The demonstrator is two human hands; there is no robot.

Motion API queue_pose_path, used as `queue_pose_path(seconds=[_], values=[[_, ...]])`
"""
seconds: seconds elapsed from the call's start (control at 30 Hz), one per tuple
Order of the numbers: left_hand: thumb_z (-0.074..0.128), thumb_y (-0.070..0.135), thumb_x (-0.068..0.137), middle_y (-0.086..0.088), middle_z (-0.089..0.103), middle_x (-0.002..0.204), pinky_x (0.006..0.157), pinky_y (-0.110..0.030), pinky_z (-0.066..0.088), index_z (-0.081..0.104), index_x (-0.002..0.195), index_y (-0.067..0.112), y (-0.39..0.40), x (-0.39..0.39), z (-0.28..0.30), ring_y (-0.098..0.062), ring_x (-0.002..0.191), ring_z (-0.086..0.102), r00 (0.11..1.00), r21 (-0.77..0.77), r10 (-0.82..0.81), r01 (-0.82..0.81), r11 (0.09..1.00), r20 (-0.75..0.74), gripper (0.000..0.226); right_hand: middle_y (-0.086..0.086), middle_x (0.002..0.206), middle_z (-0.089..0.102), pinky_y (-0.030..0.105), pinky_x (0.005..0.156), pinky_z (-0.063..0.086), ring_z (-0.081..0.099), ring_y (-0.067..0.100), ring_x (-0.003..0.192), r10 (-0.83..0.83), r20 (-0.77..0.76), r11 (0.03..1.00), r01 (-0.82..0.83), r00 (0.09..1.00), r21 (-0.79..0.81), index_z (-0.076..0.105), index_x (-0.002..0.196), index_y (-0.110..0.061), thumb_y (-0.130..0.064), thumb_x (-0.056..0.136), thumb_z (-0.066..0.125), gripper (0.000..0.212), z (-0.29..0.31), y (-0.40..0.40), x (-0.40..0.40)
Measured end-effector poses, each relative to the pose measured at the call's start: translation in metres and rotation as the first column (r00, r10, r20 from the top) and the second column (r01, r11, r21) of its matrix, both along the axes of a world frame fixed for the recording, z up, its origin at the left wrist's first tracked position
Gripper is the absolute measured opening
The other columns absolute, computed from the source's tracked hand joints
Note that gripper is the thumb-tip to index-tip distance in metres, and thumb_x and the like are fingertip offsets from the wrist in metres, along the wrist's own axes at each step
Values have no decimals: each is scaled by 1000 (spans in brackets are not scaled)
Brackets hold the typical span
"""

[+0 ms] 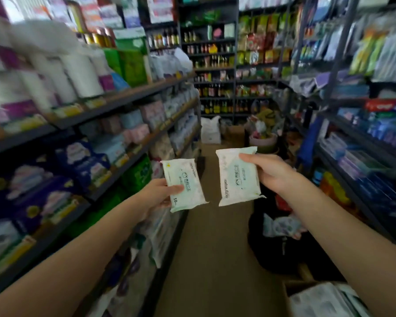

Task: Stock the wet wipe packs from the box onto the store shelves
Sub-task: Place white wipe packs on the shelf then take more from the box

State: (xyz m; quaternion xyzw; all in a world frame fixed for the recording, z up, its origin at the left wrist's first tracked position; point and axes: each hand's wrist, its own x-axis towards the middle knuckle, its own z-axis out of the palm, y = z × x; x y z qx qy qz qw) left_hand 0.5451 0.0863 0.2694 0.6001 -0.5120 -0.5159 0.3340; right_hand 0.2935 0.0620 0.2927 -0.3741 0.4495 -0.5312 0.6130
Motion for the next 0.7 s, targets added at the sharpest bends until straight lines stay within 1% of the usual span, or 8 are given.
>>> queue_pose_path(seconds=[0.07,0.17,0.27,0.4,0.5,0.57,0.63,0.7], values=[[59,18,90,-1,68,109,73,-23,53,62,111,15,5,36,25,-11,87,65,1000,-47,17,-17,999,-6,21,10,95,70,32,74,57,72,14,67,115,33,990,-112,993,-85,65,89,-4,-5,87,59,7,29,-3,45],[57,19,91,7,70,98,73,-22,53,64,102,21,16,79,59,-9,86,65,999,-135,-20,16,991,-26,13,8,84,71,34,64,57,70,18,72,275,40,954,-268,961,-132,63,88,-7,-5,90,55,9,62,0,127],[54,11,92,3,71,94,74,-24,55,63,105,17,32,125,89,-11,81,65,998,-201,-8,-5,980,-67,17,13,95,66,40,67,52,64,24,82,360,53,928,-352,931,-124,60,89,-9,-6,90,56,6,81,0,208],[52,13,93,-3,69,105,86,-32,53,61,109,16,57,203,127,-19,92,64,967,-247,94,-154,957,-238,18,12,92,67,38,60,57,68,22,68,400,73,890,-368,914,-271,59,88,-9,-7,89,58,3,109,-4,306],[56,13,91,-1,70,104,77,-27,56,60,107,17,73,252,150,-15,90,67,975,-399,188,-221,890,-119,17,8,85,68,35,59,58,70,18,67,465,36,817,-412,885,-404,60,92,-12,-12,87,62,5,130,0,376],[59,10,89,-4,69,104,69,-24,57,57,109,13,78,278,166,-13,82,68,937,-489,348,-316,813,-28,20,8,99,67,39,72,58,69,19,85,485,-40,750,-439,874,-495,57,105,-13,-19,88,62,19,143,-2,420],[62,11,87,-6,67,108,77,-32,56,54,111,8,80,308,182,-17,88,66,870,-577,489,-369,729,60,26,7,125,58,45,92,51,60,23,110,535,-152,657,-522,831,-544,42,130,-14,-30,87,63,51,158,-3,458],[63,16,86,-4,66,105,76,-35,56,49,113,6,81,336,198,-19,89,65,795,-634,590,-386,670,139,31,5,134,50,46,96,49,54,24,119,568,-285,546,-612,772,-572,25,140,-19,-27,82,66,72,169,-8,488]])
